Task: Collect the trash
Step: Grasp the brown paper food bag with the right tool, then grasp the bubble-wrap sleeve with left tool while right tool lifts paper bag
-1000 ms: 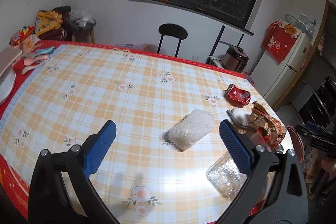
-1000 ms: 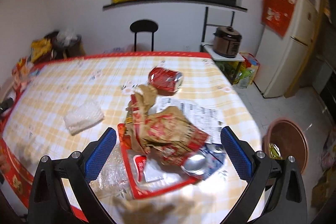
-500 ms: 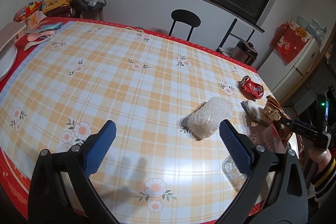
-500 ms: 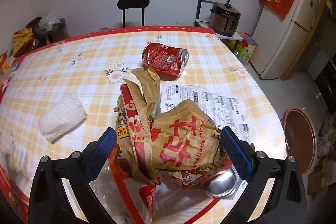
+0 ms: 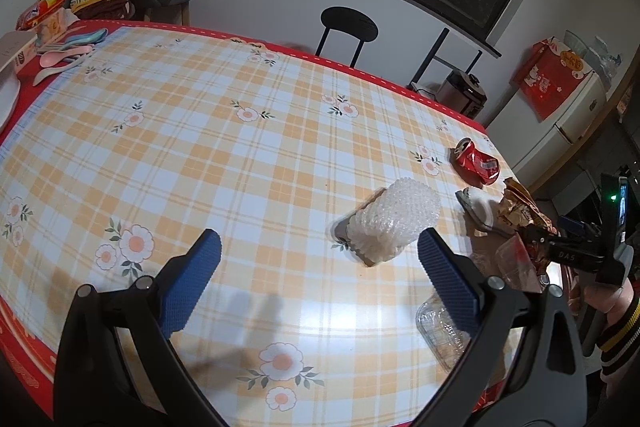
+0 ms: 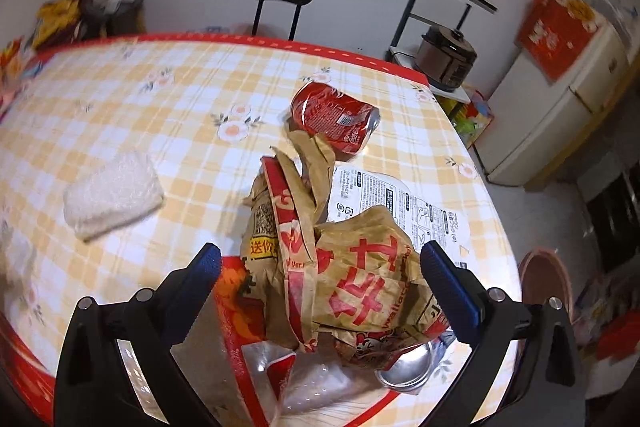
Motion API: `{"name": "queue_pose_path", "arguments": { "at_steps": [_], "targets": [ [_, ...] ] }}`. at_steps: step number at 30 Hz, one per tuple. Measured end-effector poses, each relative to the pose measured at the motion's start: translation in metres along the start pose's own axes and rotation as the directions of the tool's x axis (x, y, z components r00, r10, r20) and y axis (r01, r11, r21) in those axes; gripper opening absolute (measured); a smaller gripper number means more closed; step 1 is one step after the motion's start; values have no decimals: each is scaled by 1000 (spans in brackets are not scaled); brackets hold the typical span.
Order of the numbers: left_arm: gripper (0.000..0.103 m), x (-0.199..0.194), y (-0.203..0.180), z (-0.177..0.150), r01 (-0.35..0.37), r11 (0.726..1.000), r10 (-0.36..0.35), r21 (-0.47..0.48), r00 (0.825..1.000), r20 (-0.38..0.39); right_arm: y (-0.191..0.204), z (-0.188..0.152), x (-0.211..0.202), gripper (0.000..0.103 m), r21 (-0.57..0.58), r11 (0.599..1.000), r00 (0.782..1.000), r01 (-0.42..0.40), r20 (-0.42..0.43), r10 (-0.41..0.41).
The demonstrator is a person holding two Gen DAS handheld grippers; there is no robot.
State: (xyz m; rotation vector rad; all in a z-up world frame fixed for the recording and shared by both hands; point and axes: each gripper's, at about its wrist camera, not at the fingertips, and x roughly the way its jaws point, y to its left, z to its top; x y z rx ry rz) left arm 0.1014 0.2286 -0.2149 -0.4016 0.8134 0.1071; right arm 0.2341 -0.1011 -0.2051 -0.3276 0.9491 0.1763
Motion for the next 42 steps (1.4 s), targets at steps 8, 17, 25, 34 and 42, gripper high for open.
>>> {"name": "queue_pose_path", "arguments": {
  "at_steps": [8, 17, 25, 34, 42],
  "targets": [
    [97, 5, -4, -3, 2, 1000, -2, -6, 1000, -10, -6, -4, 6, 86, 7, 1000, 999, -30, -37, 30],
    [97, 7, -14, -1, 28, 1000, -28, 1, 1000, -2, -16, -4, -30, 71, 28, 992, 991, -123, 46, 122],
    [97, 18, -40, 1, 84, 989, -81, 124, 996, -29, -27, -8, -66, 71, 42, 990, 983, -136, 129, 130],
    [97, 99, -83, 8, 131, 900, -66, 416, 984, -168, -40, -18, -80, 71, 61, 989, 980, -136, 157, 125],
    [97, 175, -93, 4, 115, 905, 2, 410, 961, -275, -53, -35, -94, 71, 90, 988, 980, -127, 165, 111]
  ]
}}
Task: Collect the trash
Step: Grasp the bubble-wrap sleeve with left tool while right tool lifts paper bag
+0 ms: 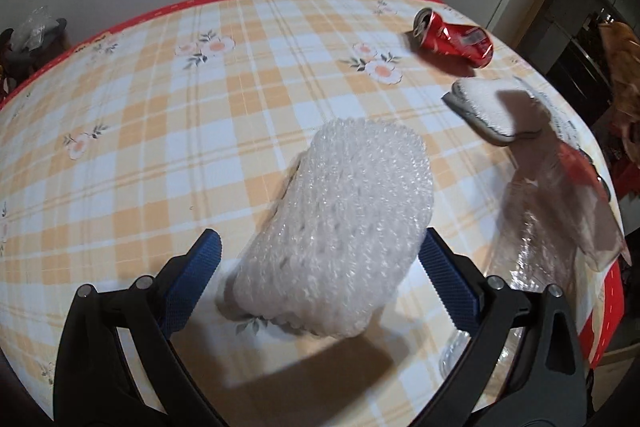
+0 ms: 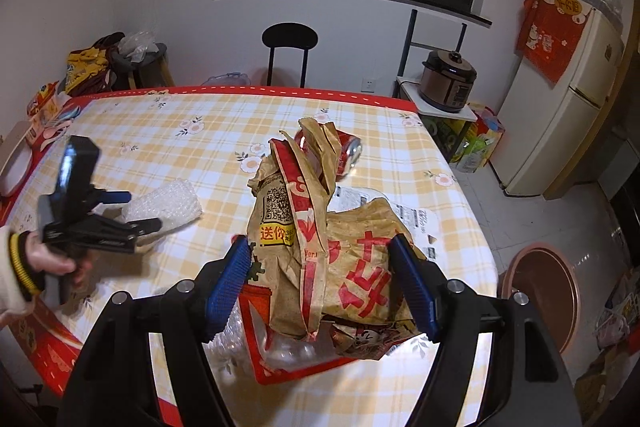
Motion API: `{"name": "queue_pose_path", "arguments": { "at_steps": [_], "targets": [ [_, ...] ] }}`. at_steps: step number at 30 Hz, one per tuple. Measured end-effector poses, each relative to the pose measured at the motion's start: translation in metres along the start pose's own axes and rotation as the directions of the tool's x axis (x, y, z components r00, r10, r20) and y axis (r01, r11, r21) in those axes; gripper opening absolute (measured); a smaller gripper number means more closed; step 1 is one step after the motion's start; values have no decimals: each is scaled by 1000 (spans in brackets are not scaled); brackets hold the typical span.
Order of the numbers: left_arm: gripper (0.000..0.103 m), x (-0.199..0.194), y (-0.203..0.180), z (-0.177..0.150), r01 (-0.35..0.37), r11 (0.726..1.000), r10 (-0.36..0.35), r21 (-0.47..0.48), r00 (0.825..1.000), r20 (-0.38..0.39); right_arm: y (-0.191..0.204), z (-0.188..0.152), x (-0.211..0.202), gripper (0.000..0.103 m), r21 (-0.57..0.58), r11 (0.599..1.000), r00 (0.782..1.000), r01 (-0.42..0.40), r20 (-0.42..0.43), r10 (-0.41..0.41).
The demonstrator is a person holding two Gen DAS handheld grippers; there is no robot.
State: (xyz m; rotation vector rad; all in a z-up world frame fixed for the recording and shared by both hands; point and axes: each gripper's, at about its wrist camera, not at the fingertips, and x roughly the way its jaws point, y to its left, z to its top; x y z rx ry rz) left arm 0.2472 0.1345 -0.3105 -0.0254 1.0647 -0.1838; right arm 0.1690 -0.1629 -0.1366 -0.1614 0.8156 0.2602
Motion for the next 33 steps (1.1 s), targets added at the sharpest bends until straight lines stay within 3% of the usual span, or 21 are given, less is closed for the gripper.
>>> {"name": "queue_pose_path", "arguments": {
  "at_steps": [4, 7, 11, 19, 24, 33],
  "targets": [
    [97, 11, -6, 3, 2, 1000, -2, 11, 1000, -23, -11, -8, -6, 71, 32, 999, 1000, 15, -10, -14],
    [64, 10, -10, 2, 17, 1000, -16, 16, 1000, -14, -18, -12, -9, 71, 49, 999, 1000, 22, -12, -21],
    [45, -5, -4, 1, 58, 997, -57, -43, 998, 26, -22, -15, -12, 71, 59, 998, 1000, 28, -7, -28],
    [43, -80, 16, -18, 97, 979, -64, -180, 981, 181, -19, -15, -21, 71, 59, 998, 1000, 21, 16, -22],
    [44, -117, 18, -36, 104, 964, -45, -243, 971, 237, -21, -15, -25, 71, 65, 998, 1000, 0, 25, -1],
    [44, -157, -8, -48, 118, 963, -41, -241, 952, 304, -23, -3, -32, 71, 26, 999, 997, -42, 71, 40]
  ]
}}
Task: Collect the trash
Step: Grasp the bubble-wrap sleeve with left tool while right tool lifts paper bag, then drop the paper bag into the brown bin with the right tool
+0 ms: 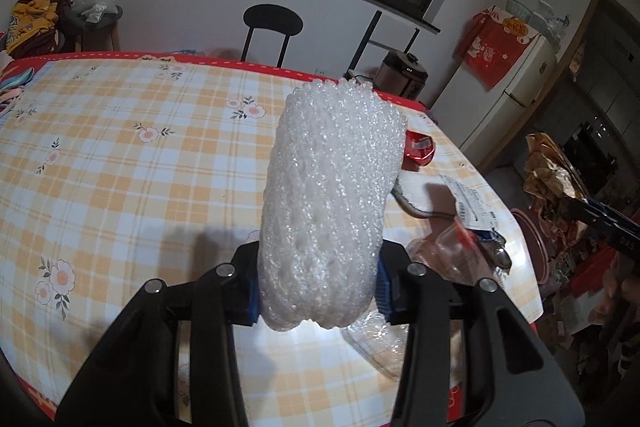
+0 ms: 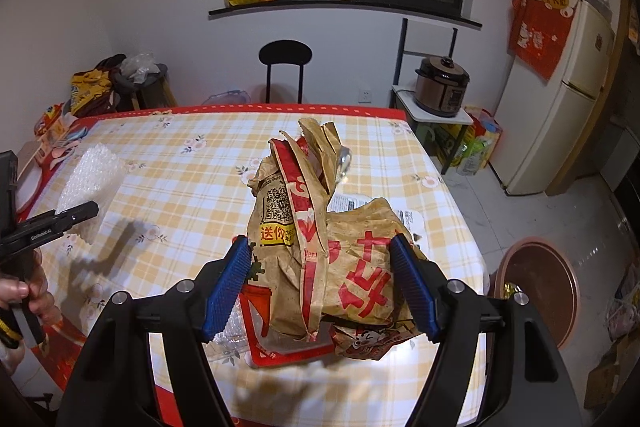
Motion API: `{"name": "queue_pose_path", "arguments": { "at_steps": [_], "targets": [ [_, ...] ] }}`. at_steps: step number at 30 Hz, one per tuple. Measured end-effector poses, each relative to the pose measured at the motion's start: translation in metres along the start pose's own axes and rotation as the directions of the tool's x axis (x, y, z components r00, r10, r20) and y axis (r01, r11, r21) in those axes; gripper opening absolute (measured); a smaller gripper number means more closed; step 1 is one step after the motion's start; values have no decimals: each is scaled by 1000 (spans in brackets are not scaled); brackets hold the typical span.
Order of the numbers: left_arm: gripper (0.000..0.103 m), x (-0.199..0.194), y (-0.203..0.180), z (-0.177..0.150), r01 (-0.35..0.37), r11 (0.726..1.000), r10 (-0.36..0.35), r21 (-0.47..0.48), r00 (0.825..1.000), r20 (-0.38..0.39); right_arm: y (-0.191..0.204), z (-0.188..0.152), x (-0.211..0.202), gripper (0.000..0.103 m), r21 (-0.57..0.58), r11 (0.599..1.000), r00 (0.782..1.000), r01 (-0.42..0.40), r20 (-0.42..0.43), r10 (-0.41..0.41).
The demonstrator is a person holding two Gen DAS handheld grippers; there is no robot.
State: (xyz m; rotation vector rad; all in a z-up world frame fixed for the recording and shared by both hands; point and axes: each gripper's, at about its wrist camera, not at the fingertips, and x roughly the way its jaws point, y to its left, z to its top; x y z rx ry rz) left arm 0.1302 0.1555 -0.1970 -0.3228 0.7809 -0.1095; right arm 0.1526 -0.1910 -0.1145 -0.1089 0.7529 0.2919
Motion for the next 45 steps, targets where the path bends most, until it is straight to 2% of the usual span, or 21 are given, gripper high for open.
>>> {"name": "queue_pose_path", "arguments": {
  "at_steps": [8, 16, 21, 25, 28, 35, 41, 45],
  "targets": [
    [44, -15, -42, 9, -7, 999, 5, 38, 998, 60, -33, -3, -9, 71, 17, 999, 999, -29, 34, 28],
    [44, -21, -112, 10, -18, 999, 15, 28, 994, 109, -101, -9, -22, 71, 49, 998, 997, -50, 63, 46],
    [44, -17, -158, 11, -9, 1000, 7, 19, 994, 107, -157, -21, -28, 71, 105, 993, 997, -47, 66, 40],
    [44, -8, -205, 11, -24, 998, 17, 66, 995, 100, -207, -39, -31, 71, 174, 984, 997, -36, 66, 25],
    [44, 0, -235, 12, -7, 998, 1, 70, 996, 94, -248, -56, -33, 71, 223, 975, 999, -21, 51, 10],
    [44, 27, -315, -2, 40, 992, -50, 119, 996, 79, -341, -88, -40, 71, 296, 953, 998, 59, 17, -67],
    [44, 51, -364, -13, 67, 988, -77, 140, 995, 64, -407, -110, -29, 71, 337, 934, 993, 121, -33, -117],
    [44, 64, -384, -18, 67, 985, -74, 157, 997, 38, -438, -124, -14, 71, 374, 918, 991, 134, -74, -115]
  ]
}}
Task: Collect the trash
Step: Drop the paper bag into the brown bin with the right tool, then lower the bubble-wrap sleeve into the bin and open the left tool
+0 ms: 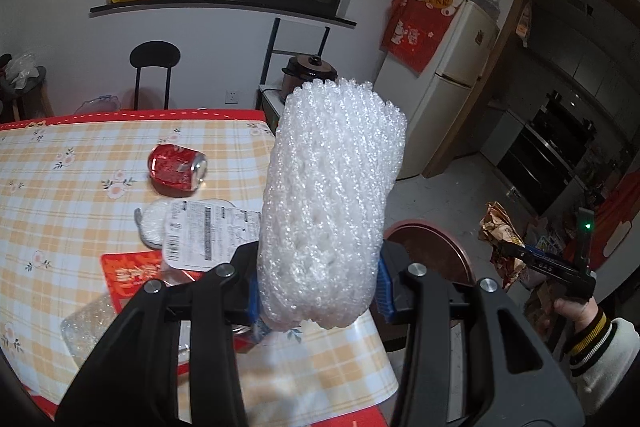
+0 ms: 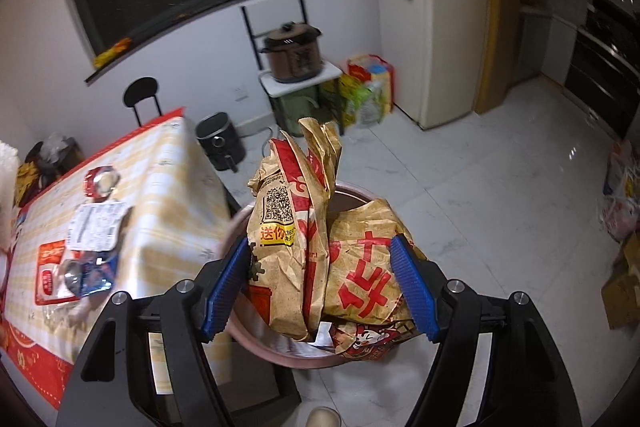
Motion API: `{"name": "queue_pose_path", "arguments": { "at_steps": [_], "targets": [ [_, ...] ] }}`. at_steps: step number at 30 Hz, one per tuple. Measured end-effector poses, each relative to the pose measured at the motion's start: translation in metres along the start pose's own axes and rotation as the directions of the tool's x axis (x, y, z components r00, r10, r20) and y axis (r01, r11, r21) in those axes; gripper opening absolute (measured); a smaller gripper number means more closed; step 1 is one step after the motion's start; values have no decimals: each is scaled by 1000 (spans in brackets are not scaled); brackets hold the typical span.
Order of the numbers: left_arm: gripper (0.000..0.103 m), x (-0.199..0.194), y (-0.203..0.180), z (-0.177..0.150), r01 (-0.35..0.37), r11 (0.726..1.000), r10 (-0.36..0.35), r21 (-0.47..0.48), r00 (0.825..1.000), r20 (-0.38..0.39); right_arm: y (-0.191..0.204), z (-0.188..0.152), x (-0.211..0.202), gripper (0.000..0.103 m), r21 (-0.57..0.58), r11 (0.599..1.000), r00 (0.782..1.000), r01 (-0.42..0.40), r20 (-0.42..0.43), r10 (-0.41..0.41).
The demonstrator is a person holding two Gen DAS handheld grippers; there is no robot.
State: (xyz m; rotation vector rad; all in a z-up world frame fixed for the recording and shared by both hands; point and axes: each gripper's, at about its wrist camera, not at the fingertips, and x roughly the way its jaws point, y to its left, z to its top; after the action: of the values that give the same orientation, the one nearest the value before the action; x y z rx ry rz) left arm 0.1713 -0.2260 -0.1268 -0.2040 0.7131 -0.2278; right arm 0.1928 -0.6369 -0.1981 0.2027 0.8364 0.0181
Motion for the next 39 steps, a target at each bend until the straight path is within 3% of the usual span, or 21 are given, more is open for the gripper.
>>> {"name": "queue_pose_path", "arguments": {
  "at_steps": [7, 14, 22, 31, 39],
  "targets": [
    [44, 12, -21, -5, -26, 999, 27, 27, 999, -41, -17, -2, 32, 71, 50, 997, 997, -54, -49, 56],
    [44, 7, -20, -8, -66, 998, 67, 19, 996, -52, 10, 3, 54, 72, 19, 990, 987, -141, -78, 142],
    [44, 6, -23, -9, -70, 997, 71, 8, 996, -51, 27, 21, 41, 83, -43, 989, 989, -143, -35, 142],
    [45, 41, -63, -8, 48, 997, -41, 66, 994, -99, 3, 22, -17, 96, -35, 994, 993, -101, 50, 103],
    [46, 110, -127, -21, 194, 967, -154, 165, 961, -229, -53, -11, -64, 98, 54, 999, 998, -4, 67, 0]
  ]
}}
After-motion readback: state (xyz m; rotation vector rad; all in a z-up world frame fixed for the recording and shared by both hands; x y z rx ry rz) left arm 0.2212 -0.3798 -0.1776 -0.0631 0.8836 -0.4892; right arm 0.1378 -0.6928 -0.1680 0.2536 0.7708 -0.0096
